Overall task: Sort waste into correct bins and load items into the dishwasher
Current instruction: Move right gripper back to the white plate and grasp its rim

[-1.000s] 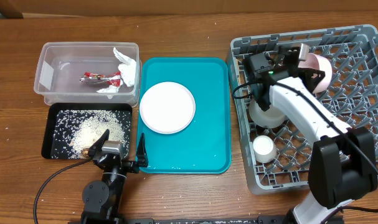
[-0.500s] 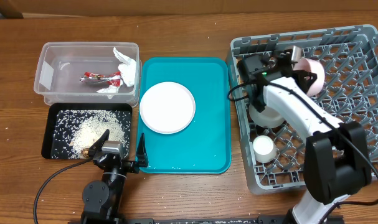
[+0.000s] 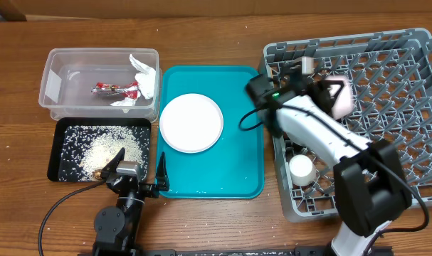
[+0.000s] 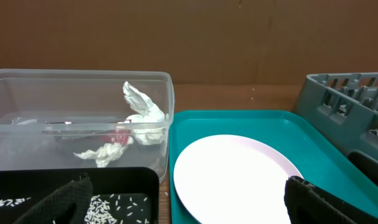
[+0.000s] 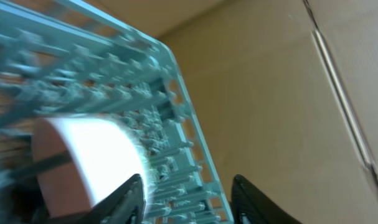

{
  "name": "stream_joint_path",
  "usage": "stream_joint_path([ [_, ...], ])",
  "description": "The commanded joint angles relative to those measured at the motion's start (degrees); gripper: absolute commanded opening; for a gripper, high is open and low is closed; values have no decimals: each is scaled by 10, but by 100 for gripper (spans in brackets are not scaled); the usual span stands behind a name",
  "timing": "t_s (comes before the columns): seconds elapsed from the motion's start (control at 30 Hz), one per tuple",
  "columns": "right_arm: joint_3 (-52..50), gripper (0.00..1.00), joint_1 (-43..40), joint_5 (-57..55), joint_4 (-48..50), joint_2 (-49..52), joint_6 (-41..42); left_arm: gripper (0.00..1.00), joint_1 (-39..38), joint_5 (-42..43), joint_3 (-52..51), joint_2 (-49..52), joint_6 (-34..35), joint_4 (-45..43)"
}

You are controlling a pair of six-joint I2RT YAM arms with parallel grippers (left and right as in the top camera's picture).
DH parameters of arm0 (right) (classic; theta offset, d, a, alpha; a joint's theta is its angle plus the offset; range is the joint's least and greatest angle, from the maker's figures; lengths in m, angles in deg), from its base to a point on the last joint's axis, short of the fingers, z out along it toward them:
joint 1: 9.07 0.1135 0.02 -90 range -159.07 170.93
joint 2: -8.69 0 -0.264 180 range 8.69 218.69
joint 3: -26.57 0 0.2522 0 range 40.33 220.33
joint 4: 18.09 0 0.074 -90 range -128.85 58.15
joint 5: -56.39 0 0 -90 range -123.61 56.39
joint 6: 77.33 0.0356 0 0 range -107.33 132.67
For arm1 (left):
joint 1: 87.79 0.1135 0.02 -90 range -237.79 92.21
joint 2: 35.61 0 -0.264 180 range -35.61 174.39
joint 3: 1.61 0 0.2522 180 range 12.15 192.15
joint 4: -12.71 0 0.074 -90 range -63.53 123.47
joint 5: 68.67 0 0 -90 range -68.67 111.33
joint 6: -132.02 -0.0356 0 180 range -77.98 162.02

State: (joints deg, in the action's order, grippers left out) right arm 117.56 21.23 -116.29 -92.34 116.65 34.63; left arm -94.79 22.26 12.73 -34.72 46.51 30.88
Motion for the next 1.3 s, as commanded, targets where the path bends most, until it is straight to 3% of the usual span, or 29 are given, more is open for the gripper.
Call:
stream_joint_path([
  [0.0,44,52,56,84,1,-24,3,100,2,6,-3,-6,8,-1],
  [0.1,80,57,82,260,13,-31,3,100,2,6,-3,-6,8,-1],
  [0.23,110,71,85,627,81,-31,3,100,2,6,-3,-6,8,-1],
  [0.37,103,72,74,823,154,-19,4,100,2,6,-3,-6,8,-1],
  [0.57,84,71,71,834,182,28,47,100,2,6,-3,-6,8,-1],
  [0.7,84,64,55,833,185,79,101,100,2,6,-3,-6,8,-1],
  [1.03,83,13,38,888,188,117,127,100,2,6,-3,-6,8,-1],
  [1.1,83,15,37,888,186,117,129,100,2,6,-3,-6,8,-1],
  [1.13,83,29,37,889,187,117,129,100,2,6,-3,-6,8,-1],
  [1.17,83,36,37,888,186,117,138,100,2,6,-3,-6,8,-1],
  [1.2,83,36,38,891,186,117,147,100,2,6,-3,-6,8,-1],
  [1.27,83,24,41,892,184,117,154,100,2,6,-3,-6,8,-1],
])
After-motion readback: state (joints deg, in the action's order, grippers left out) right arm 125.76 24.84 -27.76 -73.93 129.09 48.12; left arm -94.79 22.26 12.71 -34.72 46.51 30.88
